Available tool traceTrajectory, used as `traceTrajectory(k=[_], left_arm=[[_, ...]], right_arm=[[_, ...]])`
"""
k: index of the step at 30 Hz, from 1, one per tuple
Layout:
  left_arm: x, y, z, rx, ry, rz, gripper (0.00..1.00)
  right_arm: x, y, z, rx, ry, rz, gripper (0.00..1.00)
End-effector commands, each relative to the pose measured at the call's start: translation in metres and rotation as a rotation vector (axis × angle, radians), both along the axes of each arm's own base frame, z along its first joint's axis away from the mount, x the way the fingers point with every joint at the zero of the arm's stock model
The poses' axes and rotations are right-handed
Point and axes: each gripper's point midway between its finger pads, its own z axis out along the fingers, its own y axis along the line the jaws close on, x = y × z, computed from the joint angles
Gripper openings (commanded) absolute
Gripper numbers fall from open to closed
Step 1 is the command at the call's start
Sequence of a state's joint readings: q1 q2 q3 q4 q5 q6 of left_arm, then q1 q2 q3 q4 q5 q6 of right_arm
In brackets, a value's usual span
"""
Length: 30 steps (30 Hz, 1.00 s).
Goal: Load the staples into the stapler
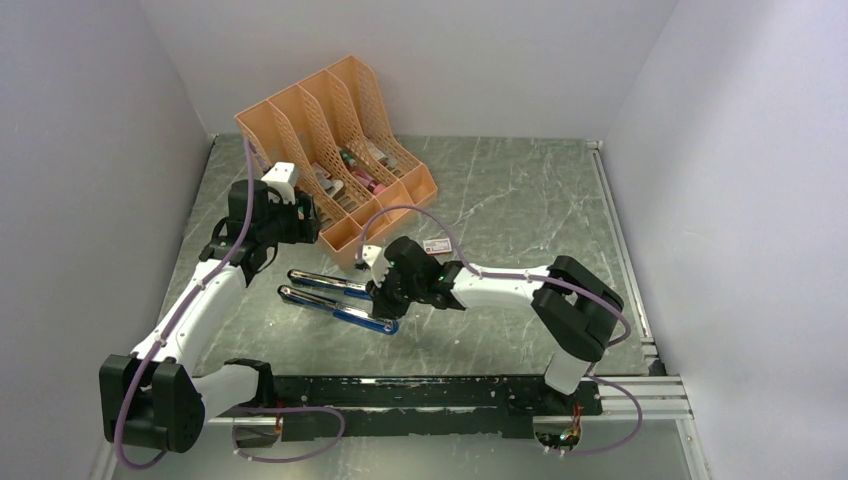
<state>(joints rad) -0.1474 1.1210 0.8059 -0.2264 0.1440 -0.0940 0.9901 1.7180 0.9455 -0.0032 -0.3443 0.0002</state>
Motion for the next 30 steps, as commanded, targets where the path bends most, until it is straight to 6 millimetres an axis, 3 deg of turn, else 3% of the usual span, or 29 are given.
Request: traceTrajectory(k=[1,5,14,30], left_arm=[[0.0,0.001,-0.001,-0.006,0.001,-0.001,0.75],[0.0,0.001,0.0,-0.006,0.0,-0.003,0.75],[0.0,0.001,0.0,-0.005,0.0,0.0,0.76],[0.0,0.001,0.001,-0.005,-0.003,0.0,0.76]], right_arm=[[0.006,0.009,0.034,0.094,-0.054,-0.002,0.0],[0.001,0.011,0.037,0.11,-0.038,0.023,0.0],[-0.005,0.01,0.01,0.022,0.042,0.036,0.0],[0.003,0.011,0.008,0.003,0.051,0.006,0.0]])
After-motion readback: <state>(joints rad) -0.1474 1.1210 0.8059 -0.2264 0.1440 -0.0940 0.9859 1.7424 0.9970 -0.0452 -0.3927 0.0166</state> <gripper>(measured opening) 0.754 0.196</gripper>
